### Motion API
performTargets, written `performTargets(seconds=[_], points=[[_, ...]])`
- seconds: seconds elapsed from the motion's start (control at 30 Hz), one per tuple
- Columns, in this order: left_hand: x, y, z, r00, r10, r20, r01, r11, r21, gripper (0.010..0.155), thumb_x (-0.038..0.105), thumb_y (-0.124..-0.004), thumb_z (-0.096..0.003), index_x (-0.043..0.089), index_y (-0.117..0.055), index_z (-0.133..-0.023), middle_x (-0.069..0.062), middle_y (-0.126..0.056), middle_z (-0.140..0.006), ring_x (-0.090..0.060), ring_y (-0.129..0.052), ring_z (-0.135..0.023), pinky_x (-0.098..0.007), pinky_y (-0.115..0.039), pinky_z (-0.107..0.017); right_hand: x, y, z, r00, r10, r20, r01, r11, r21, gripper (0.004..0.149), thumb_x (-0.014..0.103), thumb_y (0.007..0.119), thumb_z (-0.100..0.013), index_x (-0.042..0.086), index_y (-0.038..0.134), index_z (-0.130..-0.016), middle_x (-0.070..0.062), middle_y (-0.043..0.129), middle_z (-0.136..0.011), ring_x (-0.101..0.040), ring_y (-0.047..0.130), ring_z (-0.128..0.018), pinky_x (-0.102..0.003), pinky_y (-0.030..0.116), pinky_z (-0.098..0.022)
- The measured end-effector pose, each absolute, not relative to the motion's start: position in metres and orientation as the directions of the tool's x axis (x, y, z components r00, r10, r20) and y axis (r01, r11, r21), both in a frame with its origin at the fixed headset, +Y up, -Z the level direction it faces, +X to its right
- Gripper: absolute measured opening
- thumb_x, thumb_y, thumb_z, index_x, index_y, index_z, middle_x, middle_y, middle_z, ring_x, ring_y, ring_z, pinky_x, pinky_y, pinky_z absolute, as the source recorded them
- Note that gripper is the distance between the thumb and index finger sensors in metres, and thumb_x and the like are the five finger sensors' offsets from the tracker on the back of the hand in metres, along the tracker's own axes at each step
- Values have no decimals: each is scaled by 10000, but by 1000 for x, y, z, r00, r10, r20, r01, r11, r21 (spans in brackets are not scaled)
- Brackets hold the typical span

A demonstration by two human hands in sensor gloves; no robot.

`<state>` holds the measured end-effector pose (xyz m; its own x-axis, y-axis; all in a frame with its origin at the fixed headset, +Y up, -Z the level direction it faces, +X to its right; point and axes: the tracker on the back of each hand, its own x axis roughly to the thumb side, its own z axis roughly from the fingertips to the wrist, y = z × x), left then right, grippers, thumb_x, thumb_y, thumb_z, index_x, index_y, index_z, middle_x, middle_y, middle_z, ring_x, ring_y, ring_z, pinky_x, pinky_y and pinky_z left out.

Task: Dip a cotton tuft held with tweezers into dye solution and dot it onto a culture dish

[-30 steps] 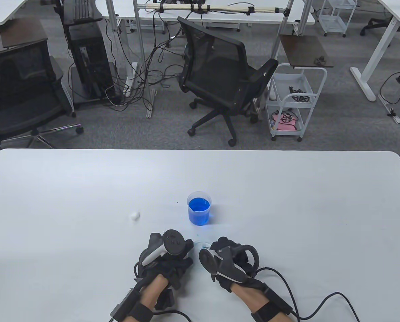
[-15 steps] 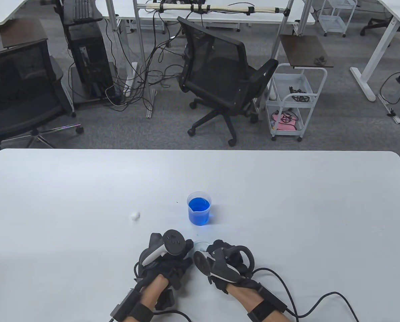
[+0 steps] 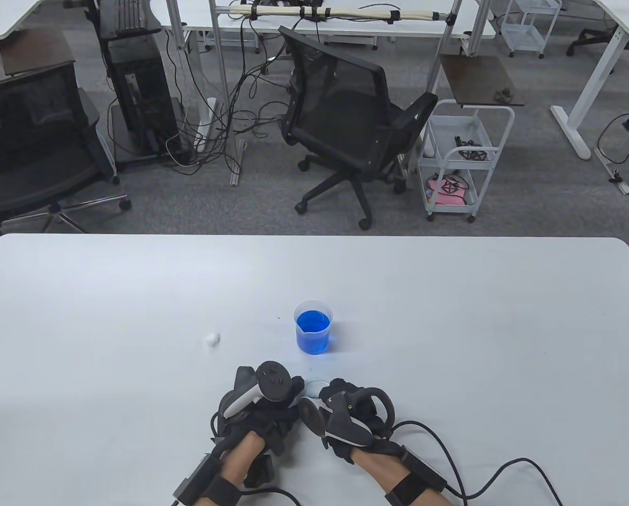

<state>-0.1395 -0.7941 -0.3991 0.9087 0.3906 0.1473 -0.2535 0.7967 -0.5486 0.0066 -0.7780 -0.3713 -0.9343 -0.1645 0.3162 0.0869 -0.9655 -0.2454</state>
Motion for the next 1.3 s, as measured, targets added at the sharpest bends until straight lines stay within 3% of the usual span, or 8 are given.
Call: performTargets(seconds=[0.07, 0.1, 0.37, 0.7, 0.73, 0.77, 1.13, 1.3], points=[[-139, -794, -399, 909, 391, 147, -254, 797, -549, 640, 374, -665, -641, 282, -313, -1168, -254, -144, -1229, -559, -123, -1047, -766, -153, -666, 6, -779, -372, -933, -171, 316, 95, -965, -243, 386, 293, 894, -266, 37, 1048, -510, -242, 1020, -498, -146, 968, -167, -301, 884, -54], [-139, -794, -399, 908, 391, 147, -254, 797, -549, 640, 375, -664, -641, 284, -312, -1168, -255, -144, -1229, -559, -124, -1047, -766, -153, -667, 6, -778, -372, -934, -167, 315, 91, -966, -242, 430, 293, 895, -265, -25, 1048, -511, -241, 1019, -498, -147, 968, -167, -300, 883, -55], [-139, -794, -399, 908, 392, 146, -255, 795, -550, 640, 375, -666, -640, 284, -315, -1167, -254, -143, -1229, -559, -124, -1047, -767, -151, -666, 29, -754, -366, -958, -85, 275, 5, -960, -281, 429, 293, 895, -266, -23, 1049, -510, -244, 1019, -497, -147, 968, -166, -301, 883, -53], [-140, -794, -400, 910, 388, 144, -253, 797, -548, 638, 374, -663, -642, 285, -313, -1167, -253, -143, -1230, -558, -124, -1048, -767, -152, -666, 24, -777, -365, -944, -137, 301, 72, -974, -217, 428, 293, 895, -265, -23, 1050, -509, -243, 1018, -499, -147, 968, -167, -302, 883, -54], [-140, -794, -400, 910, 388, 143, -254, 797, -548, 639, 375, -663, -641, 287, -312, -1167, -253, -143, -1230, -558, -123, -1048, -767, -152, -666, 23, -779, -365, -941, -150, 304, 86, -973, -214, 389, 295, 894, -264, 36, 1048, -512, -240, 1019, -499, -146, 969, -167, -300, 884, -54], [-140, -793, -400, 910, 389, 143, -254, 797, -548, 638, 375, -663, -641, 286, -313, -1167, -252, -144, -1231, -559, -123, -1048, -767, -152, -667, 23, -779, -365, -941, -148, 304, 82, -972, -219, 429, 293, 893, -266, -23, 1047, -511, -243, 1018, -498, -149, 968, -167, -302, 883, -54], [-140, -793, -400, 909, 392, 140, -257, 793, -553, 639, 374, -665, -641, 287, -312, -1167, -252, -142, -1229, -557, -118, -1048, -767, -149, -666, 36, -758, -362, -957, -82, 278, 7, -965, -262, 429, 294, 895, -265, -23, 1049, -511, -243, 1019, -498, -148, 968, -165, -302, 883, -53], [-140, -793, -400, 909, 393, 138, -258, 792, -553, 639, 375, -663, -641, 288, -311, -1167, -249, -137, -1230, -554, -117, -1049, -767, -149, -666, 35, -764, -360, -952, -101, 290, 30, -970, -240, 430, 294, 895, -265, -23, 1048, -511, -243, 1018, -499, -147, 968, -166, -301, 883, -54]])
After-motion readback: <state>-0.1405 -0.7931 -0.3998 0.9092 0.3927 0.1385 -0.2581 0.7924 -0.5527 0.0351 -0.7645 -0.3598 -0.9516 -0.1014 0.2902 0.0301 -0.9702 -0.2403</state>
